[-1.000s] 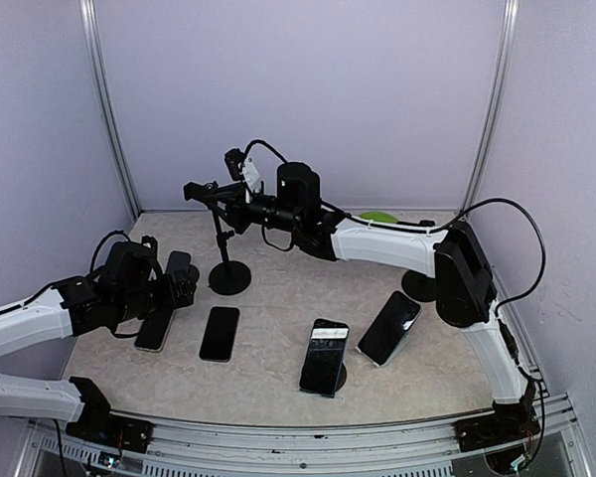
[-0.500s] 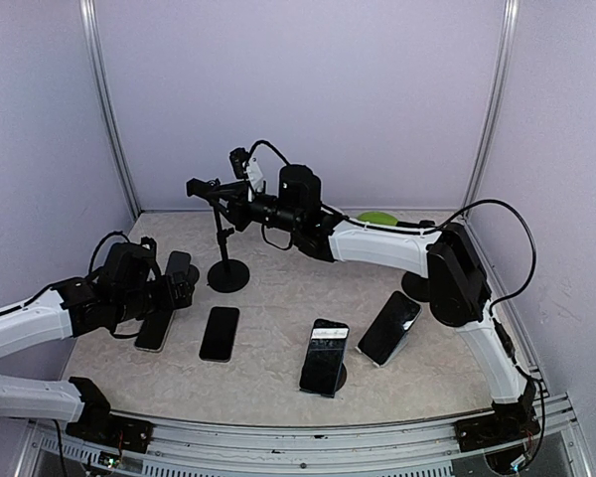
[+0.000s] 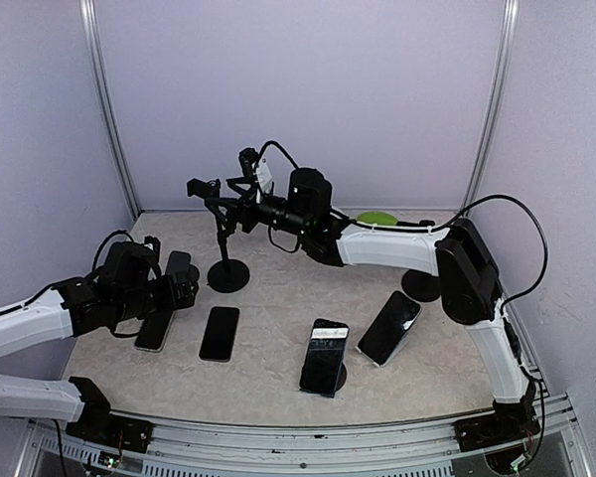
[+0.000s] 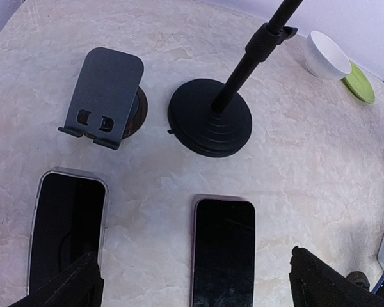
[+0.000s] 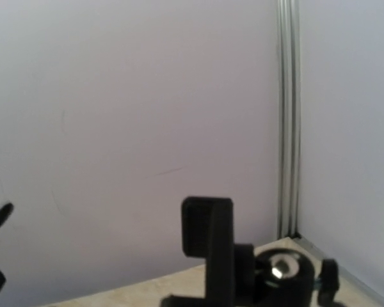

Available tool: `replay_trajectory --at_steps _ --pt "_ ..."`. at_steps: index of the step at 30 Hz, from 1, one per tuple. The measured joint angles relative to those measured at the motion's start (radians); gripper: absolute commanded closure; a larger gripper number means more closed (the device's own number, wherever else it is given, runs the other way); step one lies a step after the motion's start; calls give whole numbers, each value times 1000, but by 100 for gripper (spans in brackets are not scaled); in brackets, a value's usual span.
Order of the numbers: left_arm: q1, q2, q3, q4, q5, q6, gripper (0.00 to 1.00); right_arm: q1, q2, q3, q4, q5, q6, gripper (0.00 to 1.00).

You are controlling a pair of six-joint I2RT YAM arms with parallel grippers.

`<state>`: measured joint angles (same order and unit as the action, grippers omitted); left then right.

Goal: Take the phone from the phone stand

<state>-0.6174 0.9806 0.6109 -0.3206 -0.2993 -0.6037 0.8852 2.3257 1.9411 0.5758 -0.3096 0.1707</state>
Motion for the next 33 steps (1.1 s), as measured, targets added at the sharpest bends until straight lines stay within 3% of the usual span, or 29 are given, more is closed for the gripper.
replay_trajectory --at_steps 2,9,25,33 --pt "-9 5 0 0 4 -1 1 0 -20 -23 9 0 0 0" --pt "-130 -6 0 -1 -32 -18 1 0 -149 -176 48 7 -3 0" --pt "-202 -131 55 28 -39 3 1 -11 -680 -833 130 118 -78 0" --pt "-447 23 185 24 -196 84 1 -75 -967 -1118 107 215 -100 0"
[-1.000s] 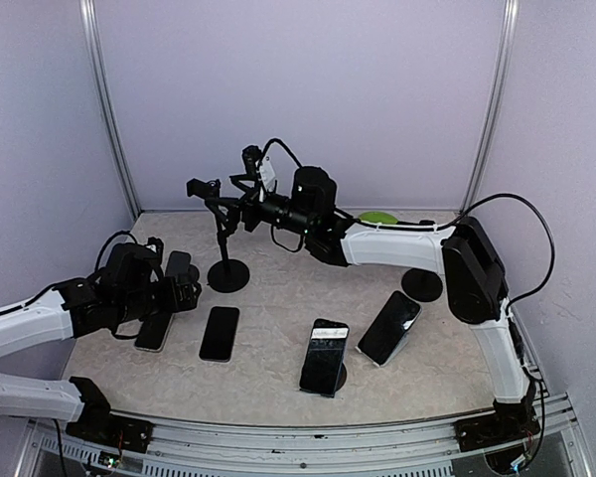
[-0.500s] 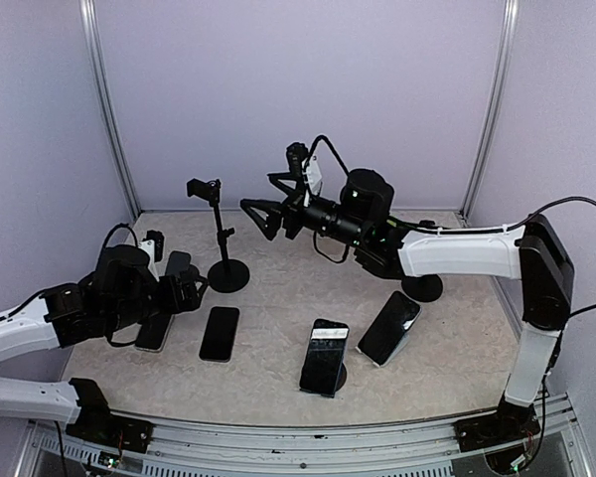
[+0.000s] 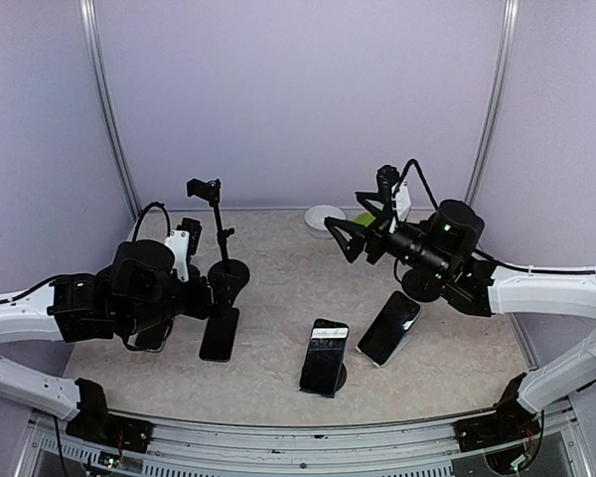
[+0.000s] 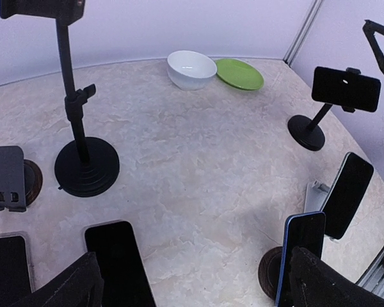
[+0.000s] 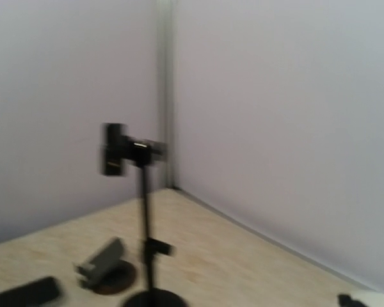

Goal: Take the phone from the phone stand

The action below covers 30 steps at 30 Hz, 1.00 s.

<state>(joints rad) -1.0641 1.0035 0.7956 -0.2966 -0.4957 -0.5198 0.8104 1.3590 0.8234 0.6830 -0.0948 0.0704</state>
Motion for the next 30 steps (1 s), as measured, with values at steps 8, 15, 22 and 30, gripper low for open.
replay_trajectory --at_steps 8,15,22,30 --pt "-87 225 144 -44 -112 -10 1 -51 -284 -140 -140 93 -22 0" --pt "-205 491 264 -40 -43 -89 1 -61 -447 -190 -272 134 -20 0" --pt "-216 668 333 -11 94 -167 1 -61 -519 -257 -343 145 13 0" --pt "-230 792 470 -10 124 -237 1 -62 -523 -288 -348 168 26 0"
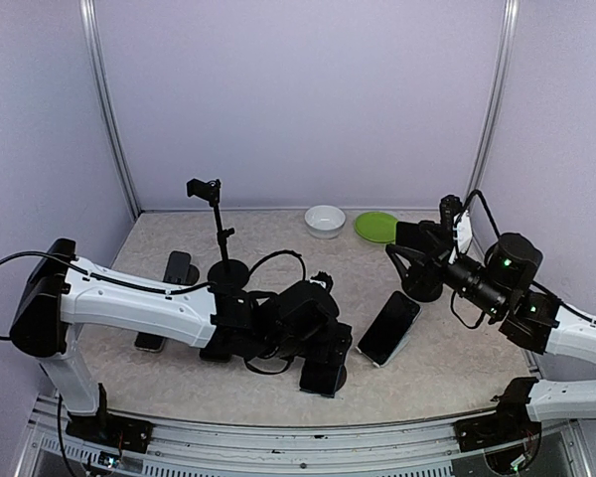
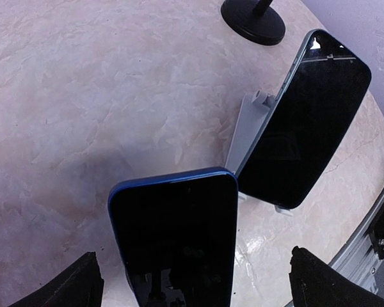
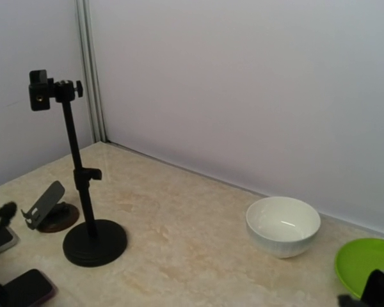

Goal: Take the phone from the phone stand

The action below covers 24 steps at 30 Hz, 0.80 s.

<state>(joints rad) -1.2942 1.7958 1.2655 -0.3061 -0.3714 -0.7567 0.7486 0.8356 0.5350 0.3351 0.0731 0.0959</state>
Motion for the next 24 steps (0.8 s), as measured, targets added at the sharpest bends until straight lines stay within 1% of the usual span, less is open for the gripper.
replay_trajectory --at_steps 8,16,22,24 --pt "0 100 104 -63 -16 -26 1 0 0 -5 8 -1 0 0" --pt "7 151 145 -119 -27 -39 2 0 0 -5 14 -1 1 0" --pt "21 173 153 -148 -28 -58 6 0 0 -5 14 -1 2 0" --pt "25 177 153 -148 -28 -60 9 0 0 -5 14 -1 2 0"
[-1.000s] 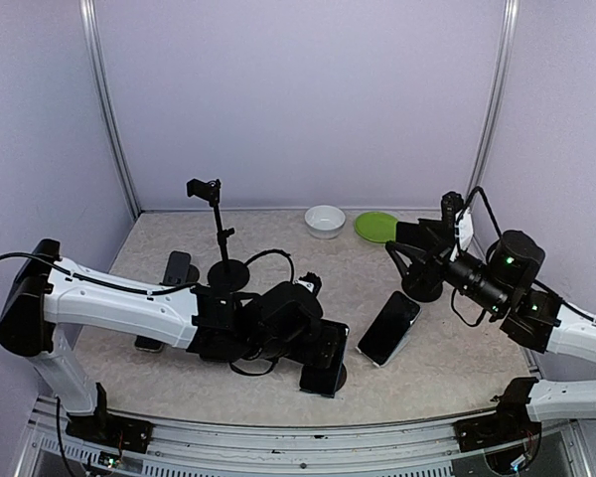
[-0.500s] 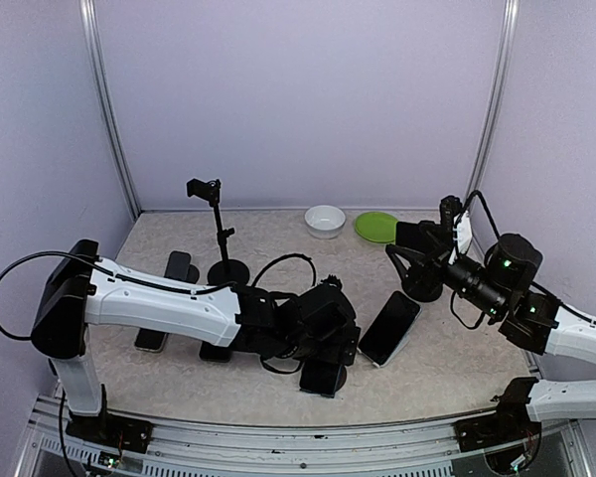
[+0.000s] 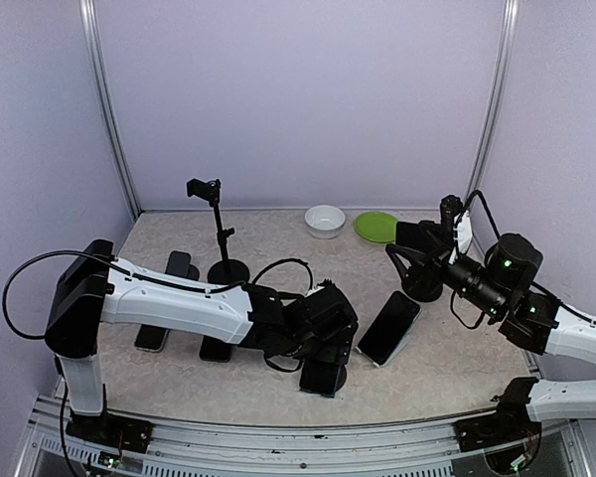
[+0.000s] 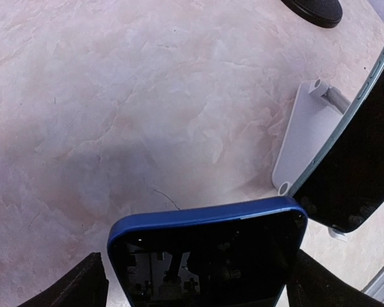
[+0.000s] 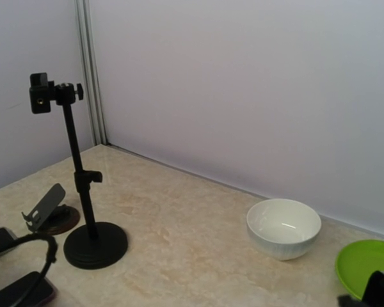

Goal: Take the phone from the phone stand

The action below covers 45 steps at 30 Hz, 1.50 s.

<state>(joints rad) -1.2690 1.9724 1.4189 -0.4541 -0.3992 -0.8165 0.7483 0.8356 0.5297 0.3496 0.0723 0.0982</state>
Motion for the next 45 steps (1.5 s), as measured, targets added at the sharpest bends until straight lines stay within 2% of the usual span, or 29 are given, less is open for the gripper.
replay_trajectory --at_steps 23,34,45 --pt "1 10 48 -44 11 -13 46 0 0 -14 16 4 0 0" --pt "23 -51 40 -74 60 -13 51 -1 4 -17 29 4 0 0" --pt "103 -165 -79 -103 80 -13 53 -3 14 -17 38 3 0 0"
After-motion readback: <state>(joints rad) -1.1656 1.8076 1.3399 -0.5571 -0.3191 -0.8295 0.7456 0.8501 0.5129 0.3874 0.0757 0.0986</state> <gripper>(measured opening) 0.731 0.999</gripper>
